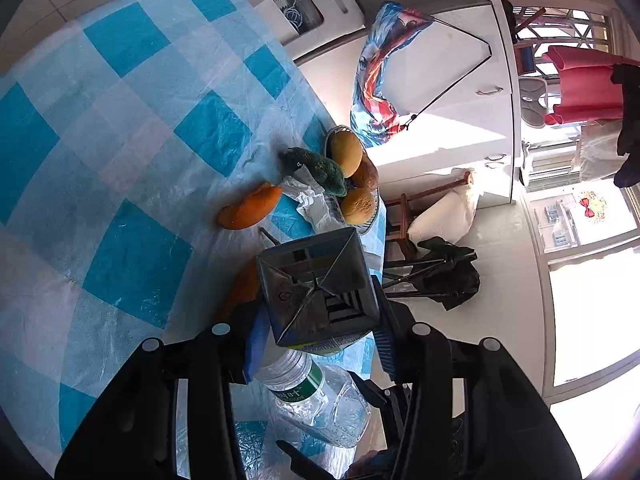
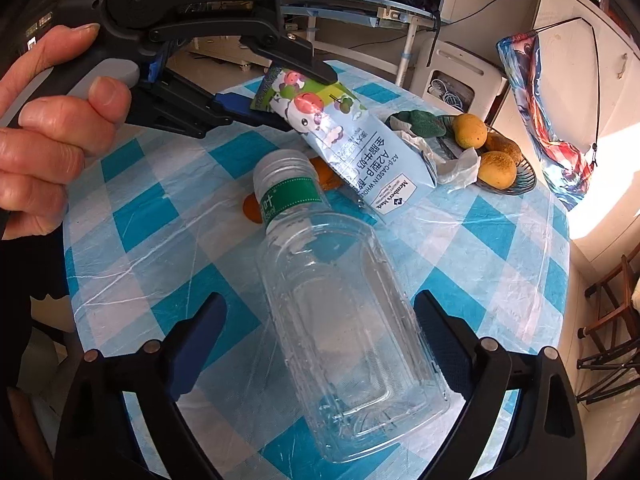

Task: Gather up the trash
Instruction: 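Grasp the clear water bottle with the right tool while the left tool grasps the juice carton, then carry bottle and carton over the yellow basin and open both tools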

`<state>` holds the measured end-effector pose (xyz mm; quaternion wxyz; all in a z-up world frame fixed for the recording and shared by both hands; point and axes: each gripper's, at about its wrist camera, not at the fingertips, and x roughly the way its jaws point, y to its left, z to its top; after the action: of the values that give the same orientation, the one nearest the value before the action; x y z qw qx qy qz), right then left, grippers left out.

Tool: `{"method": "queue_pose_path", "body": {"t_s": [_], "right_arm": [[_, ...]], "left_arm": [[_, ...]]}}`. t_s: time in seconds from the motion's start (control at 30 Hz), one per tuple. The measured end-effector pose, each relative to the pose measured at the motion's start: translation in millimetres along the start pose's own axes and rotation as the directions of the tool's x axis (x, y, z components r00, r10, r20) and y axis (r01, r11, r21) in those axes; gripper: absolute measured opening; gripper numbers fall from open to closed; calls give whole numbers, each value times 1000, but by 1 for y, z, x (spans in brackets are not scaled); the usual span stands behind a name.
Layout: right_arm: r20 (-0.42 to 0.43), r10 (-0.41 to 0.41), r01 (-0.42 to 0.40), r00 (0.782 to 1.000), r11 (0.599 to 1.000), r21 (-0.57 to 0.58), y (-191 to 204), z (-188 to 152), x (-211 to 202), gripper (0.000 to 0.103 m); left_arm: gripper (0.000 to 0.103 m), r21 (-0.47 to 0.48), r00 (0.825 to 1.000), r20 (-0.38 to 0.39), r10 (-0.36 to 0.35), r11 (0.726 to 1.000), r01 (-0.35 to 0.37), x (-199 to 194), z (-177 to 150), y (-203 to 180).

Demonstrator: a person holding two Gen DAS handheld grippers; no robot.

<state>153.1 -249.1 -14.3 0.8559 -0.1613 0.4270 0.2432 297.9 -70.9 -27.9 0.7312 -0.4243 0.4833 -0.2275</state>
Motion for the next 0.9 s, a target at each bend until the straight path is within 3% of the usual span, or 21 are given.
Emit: {"method": "queue_pose_path", "body": {"t_s": [0.07,0.17,0.33,0.5,0.73,0.9], "right_arm": [[-16,12,-12,1000,1000,3,0,-1,1,64],[-18,26,-26,999,1000,-4,4,-3,0,58],[-10,29,-29,1000,1000,2,14,-4,-3,56],[10,57,-57,998,998,21,27,-5,-8,56],[71,89,-98,993,986,136,19,-10,-27,56],[138,113,-143,984,963,227,20,-20,-47,56]], "left_arm": [[43,26,999,32,-22,999,21,-17,-3,-6],[43,50,996,72,-54,997,50,-44,-7,-12],[43,80,988,129,-83,994,74,-93,-14,-12],[43,121,982,177,-70,992,49,-139,-29,-7],[43,174,976,220,3,984,-42,-186,-67,11],[43,238,971,228,71,963,-127,-206,-103,15]]}}
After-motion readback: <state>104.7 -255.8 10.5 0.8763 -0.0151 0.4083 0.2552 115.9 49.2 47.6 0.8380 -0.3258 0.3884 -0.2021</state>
